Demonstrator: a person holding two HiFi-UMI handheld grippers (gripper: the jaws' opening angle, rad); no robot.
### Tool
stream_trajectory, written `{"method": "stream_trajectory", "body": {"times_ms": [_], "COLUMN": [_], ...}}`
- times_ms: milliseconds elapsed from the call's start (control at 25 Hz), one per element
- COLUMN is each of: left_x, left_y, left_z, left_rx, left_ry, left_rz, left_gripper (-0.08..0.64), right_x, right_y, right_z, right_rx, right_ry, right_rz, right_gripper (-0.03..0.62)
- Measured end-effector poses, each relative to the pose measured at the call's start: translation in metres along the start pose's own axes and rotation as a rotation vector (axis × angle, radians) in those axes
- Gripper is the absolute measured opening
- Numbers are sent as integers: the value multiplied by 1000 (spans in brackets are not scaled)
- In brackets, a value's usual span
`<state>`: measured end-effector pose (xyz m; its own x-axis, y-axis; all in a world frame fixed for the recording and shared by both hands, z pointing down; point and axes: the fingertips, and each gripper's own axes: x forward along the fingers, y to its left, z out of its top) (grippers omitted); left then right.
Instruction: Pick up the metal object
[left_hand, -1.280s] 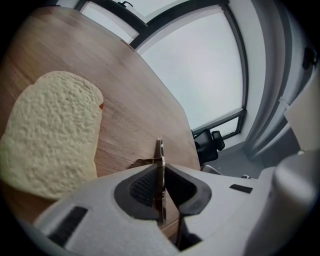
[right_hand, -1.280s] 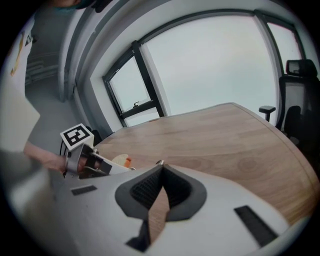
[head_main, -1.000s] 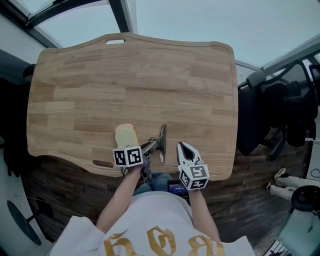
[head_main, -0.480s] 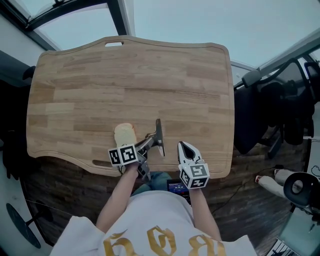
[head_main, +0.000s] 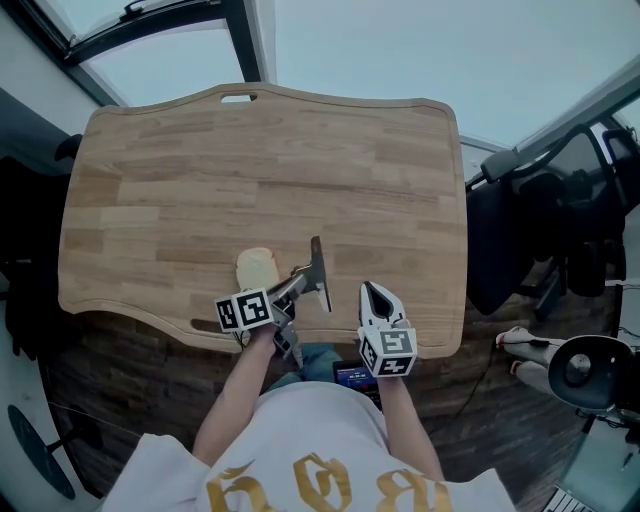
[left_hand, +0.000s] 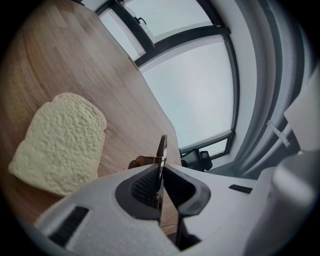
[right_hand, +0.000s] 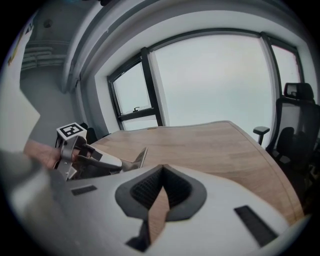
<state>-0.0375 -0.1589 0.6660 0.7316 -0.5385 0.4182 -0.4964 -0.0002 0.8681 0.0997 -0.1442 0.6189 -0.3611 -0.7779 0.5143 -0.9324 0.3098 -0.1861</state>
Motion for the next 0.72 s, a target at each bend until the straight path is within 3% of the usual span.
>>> {"method": "stream_trajectory", "body": {"times_ms": [240,440,720], "left_x": [-11,-22,-39], "left_y": [-9,-24,-54], "left_z": [4,11,21], "left_rx": [-3,-51,-41], "left_ry": [-30,-81,-120], "left_rz": [-34,-95,-174], "left_gripper": [40,40,40], "right_x": [-5,-13,-25], "right_y": [6,7,14], "right_z": [13,23,36], "right_rx": [-31,-39,-67], "right_ry": [-39,-68,-104], "right_rz": [1,-13,-28], "right_gripper": [11,11,11]}}
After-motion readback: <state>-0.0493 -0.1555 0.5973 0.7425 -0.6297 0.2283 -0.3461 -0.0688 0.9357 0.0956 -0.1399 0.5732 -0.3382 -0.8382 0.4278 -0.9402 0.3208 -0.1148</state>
